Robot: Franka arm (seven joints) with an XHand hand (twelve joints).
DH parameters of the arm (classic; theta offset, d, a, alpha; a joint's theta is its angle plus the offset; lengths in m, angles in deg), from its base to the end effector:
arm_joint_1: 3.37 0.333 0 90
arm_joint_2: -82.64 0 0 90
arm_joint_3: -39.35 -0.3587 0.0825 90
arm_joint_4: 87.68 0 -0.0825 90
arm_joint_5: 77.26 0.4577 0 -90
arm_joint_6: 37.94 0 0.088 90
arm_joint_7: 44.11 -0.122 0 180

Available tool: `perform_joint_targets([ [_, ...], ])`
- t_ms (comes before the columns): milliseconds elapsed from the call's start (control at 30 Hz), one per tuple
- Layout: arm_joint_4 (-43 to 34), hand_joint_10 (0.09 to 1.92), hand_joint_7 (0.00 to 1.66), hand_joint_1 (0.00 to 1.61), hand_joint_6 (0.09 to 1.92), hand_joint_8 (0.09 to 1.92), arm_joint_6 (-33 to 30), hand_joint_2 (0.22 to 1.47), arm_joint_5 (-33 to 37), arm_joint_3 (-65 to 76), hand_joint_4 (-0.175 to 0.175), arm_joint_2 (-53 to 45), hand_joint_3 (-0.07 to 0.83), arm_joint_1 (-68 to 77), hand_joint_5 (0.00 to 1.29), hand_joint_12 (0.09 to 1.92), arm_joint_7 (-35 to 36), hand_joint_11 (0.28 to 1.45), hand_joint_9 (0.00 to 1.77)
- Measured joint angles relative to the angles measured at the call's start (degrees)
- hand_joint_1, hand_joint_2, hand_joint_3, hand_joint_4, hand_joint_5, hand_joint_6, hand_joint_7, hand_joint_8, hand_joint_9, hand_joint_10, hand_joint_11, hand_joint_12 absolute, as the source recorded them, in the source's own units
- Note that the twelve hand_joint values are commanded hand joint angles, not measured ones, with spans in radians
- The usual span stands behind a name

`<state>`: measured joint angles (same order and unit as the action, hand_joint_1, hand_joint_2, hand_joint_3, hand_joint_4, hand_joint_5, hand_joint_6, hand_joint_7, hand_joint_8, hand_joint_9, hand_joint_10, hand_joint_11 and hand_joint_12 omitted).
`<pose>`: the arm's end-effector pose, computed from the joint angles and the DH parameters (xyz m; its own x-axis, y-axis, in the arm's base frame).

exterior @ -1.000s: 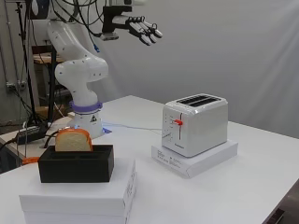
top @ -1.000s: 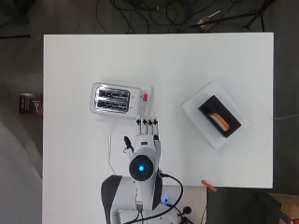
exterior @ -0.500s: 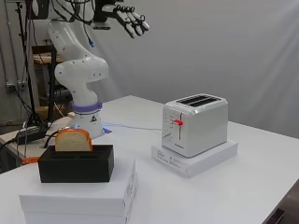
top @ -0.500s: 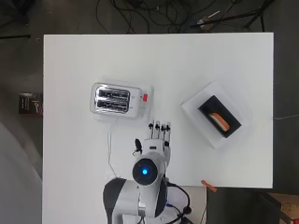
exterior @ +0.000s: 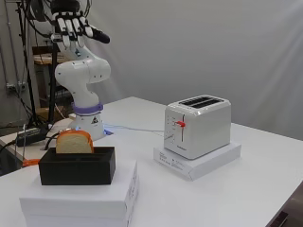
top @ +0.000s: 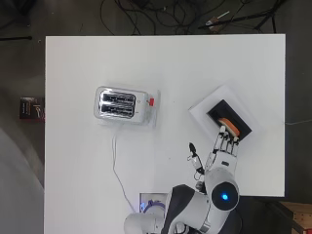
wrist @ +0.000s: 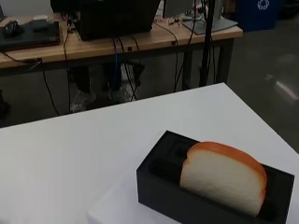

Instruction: Teleoperate dual arm-hand system to toast a bread

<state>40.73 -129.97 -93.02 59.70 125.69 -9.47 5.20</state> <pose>0.3121 -0.2364 0.6355 0.8872 0.4606 0.0274 0.4569 -0.8854 0.0857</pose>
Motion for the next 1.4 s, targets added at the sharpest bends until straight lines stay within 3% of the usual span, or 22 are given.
perform_joint_targets([
  [67, 1.1, 0.09, 0.48, 0.12, 0.09, 0.09, -2.6, 0.85, -0.5, 1.3, -0.104, 2.3, 0.008, 0.0, 0.24, 0.09, 0.6, 0.49, 0.66],
  [200, -0.6, 0.09, 0.42, 0.14, 0.09, 0.09, 0.1, 0.91, -1.7, 6.4, -0.036, -1.5, 0.020, 0.3, 0.26, 0.09, 1.8, 0.44, 0.53],
  [433, -7.9, 0.09, 0.50, 0.11, 0.09, 0.09, 6.8, 0.97, 0.2, 14.7, 0.043, -23.6, 0.012, 0.1, 0.36, 0.09, 7.2, 0.46, 0.57],
  [633, -22.0, 0.09, 0.51, 0.14, 0.09, 0.09, 13.5, 1.00, 3.3, 15.5, 0.079, -40.4, 0.011, -1.0, 0.38, 0.09, 12.7, 0.45, 0.58],
  [733, -25.4, 0.09, 0.51, 0.30, 0.09, 0.09, 14.7, 1.01, 5.3, 14.4, 0.086, -44.6, 0.010, -1.8, 0.40, 0.09, 16.3, 0.44, 0.58],
  [900, -25.1, 0.09, 0.52, 0.43, 0.09, 0.09, 14.0, 0.97, 4.6, 18.3, 0.082, -44.4, -0.008, 1.5, 0.43, 0.09, 19.2, 0.42, 0.56],
  [1233, -22.3, 0.09, 0.57, 0.52, 0.09, 0.09, 10.3, 0.99, 4.1, 53.7, 0.067, -39.0, 0.002, 49.2, 0.47, 0.09, 20.1, 0.43, 0.60],
  [1400, -20.8, 0.09, 0.56, 0.48, 0.09, 0.09, 9.5, 0.97, 2.5, 54.4, 0.063, -36.5, -0.005, 58.6, 0.44, 0.09, 18.9, 0.44, 0.64],
])
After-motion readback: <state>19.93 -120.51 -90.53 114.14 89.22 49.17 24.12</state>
